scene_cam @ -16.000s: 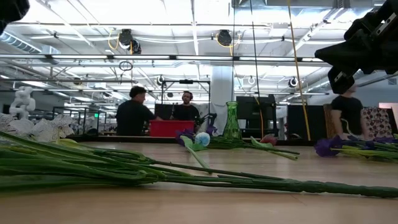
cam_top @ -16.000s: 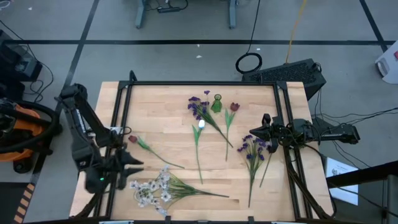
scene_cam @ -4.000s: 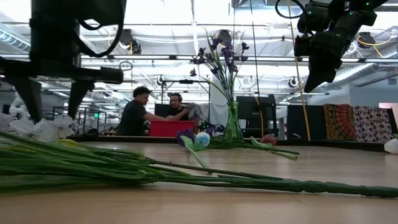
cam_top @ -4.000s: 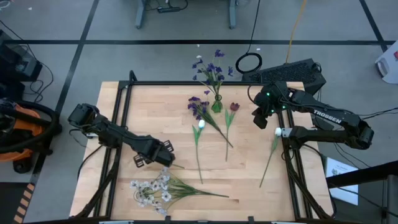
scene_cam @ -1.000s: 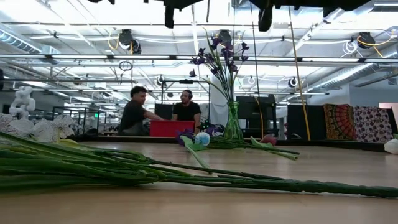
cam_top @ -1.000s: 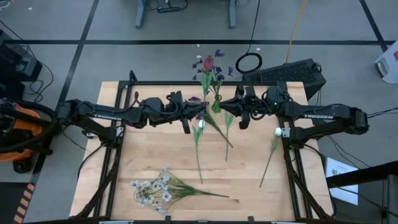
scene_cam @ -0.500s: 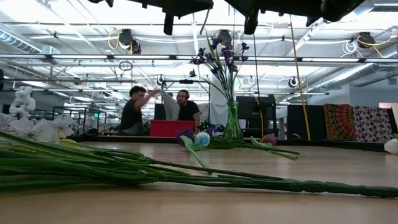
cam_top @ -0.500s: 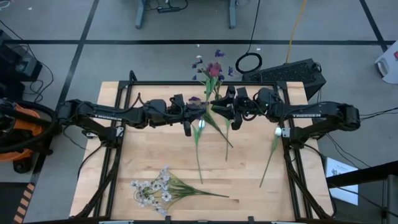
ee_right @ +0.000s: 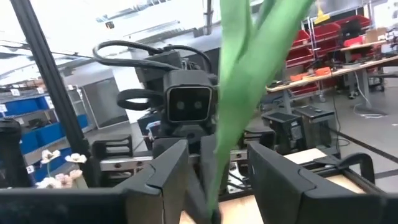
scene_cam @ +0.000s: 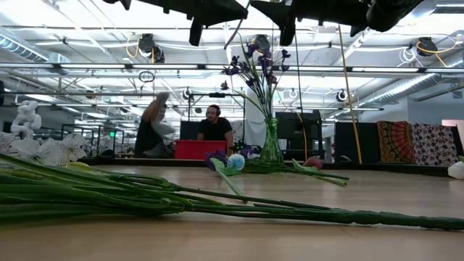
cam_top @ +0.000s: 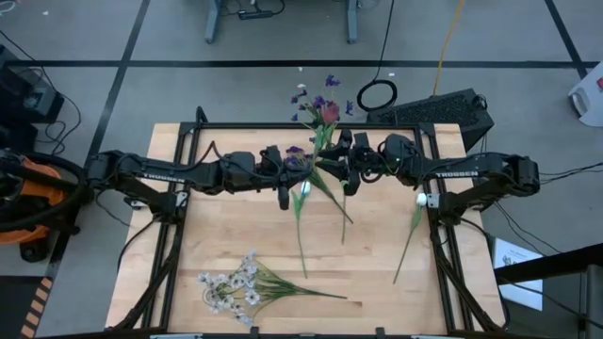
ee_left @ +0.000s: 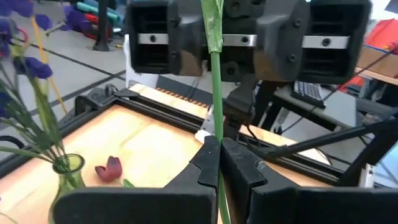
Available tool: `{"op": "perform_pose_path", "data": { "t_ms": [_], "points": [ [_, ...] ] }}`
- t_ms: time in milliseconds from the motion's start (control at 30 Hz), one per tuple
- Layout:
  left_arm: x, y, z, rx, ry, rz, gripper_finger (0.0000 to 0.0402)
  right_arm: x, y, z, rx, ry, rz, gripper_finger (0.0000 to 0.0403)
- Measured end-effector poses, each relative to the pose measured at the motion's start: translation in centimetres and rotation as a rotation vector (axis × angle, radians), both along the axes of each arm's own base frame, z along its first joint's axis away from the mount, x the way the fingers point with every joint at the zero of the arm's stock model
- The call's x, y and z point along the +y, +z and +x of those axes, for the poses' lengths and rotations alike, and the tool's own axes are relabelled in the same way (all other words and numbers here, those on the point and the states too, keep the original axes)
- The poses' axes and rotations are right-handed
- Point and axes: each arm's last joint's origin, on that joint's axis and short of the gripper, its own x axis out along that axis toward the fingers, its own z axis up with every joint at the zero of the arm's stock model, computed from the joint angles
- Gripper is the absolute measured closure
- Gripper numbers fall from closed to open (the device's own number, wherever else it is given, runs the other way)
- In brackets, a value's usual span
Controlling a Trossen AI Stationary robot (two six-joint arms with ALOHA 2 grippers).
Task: Sort flowers into vase by color
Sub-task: Put the left red tulip into the green flower vase
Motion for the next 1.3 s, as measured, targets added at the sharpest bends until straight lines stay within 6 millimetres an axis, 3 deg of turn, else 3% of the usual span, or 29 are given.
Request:
{"op": "perform_pose_path", "data": {
  "t_ms": [433,600,800,1300],
  "points": [
    [-0.4,-0.2,0.0,0.017,-0.068,-0.008,0.0391,0.0,0.1,0.0,-0.006,-0.003,-0.005,0.0263],
    [-0.4,-0.4,0.2,0.025,-0.068,-0.009,0.0391,0.0,0.1,0.0,-0.006,-0.003,-0.016,0.0309],
    [-0.4,-1.2,0.7,0.047,-0.066,-0.013,0.0391,0.1,-0.1,0.0,0.007,0.004,-0.039,0.0391],
    [-0.3,-1.3,0.8,0.043,-0.023,-0.05,0.039,-0.6,-0.1,-0.3,0.031,-0.021,-0.021,0.0397]
  ]
}}
